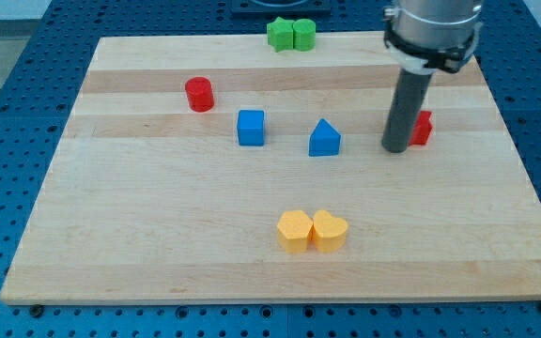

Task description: Push the red circle into the red star

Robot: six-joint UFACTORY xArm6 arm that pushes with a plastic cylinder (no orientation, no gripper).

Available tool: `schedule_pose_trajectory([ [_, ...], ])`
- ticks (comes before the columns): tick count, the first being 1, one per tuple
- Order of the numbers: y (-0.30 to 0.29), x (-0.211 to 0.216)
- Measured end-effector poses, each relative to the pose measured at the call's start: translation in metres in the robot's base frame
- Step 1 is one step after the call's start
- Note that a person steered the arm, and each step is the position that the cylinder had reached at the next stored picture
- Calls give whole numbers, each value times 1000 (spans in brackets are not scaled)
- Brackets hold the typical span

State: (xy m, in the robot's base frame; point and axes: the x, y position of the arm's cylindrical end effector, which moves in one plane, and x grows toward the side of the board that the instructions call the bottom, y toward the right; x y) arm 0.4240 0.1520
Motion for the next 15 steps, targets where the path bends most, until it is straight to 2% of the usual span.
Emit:
schedule_pose_trajectory([
  [2,34,-24],
  [3,-6,-23],
  [4,-14,29],
  [5,-96,89],
  [6,-220,106],
  [7,-321,75],
  [8,-383,24],
  [9,-407,-53],
  [10,-390,-109],
  [11,-319,-117],
  [12,-275,-108],
  [15,-290,-79],
])
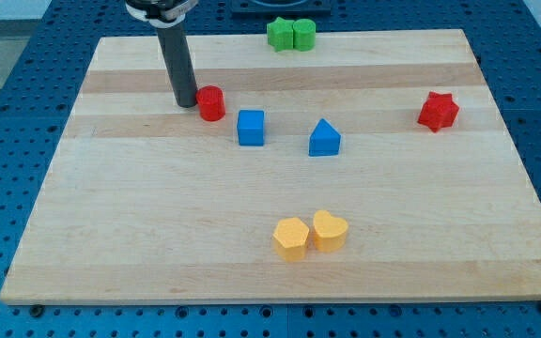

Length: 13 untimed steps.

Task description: Push the red circle into the red star

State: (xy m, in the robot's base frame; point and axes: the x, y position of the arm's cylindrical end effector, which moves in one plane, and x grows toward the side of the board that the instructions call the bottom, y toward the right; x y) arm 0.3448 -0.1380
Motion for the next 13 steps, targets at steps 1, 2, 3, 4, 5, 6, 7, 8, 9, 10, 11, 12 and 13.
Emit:
schedule_pose_trajectory([
  [1,12,4],
  [2,51,4],
  [3,86,8],
  [4,70,17],
  [5,71,25],
  [6,94,28],
  [7,130,22],
  [8,164,8],
  [9,196,5],
  [10,210,0],
  [11,214,-25],
  [12,236,-35],
  [13,240,-19],
])
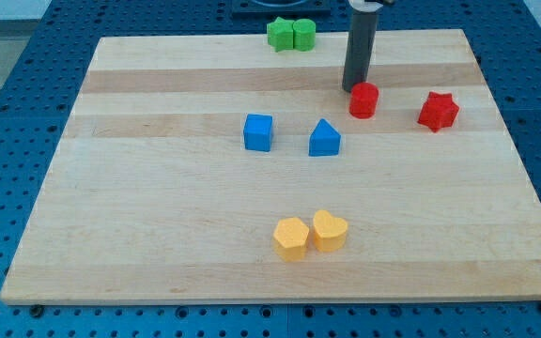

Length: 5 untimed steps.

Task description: Push the red circle into the red star

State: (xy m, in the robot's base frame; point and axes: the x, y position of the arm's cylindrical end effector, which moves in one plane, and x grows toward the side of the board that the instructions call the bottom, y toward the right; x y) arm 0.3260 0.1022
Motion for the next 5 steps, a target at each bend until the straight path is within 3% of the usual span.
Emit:
schedule_pose_trajectory([
  [5,-29,40],
])
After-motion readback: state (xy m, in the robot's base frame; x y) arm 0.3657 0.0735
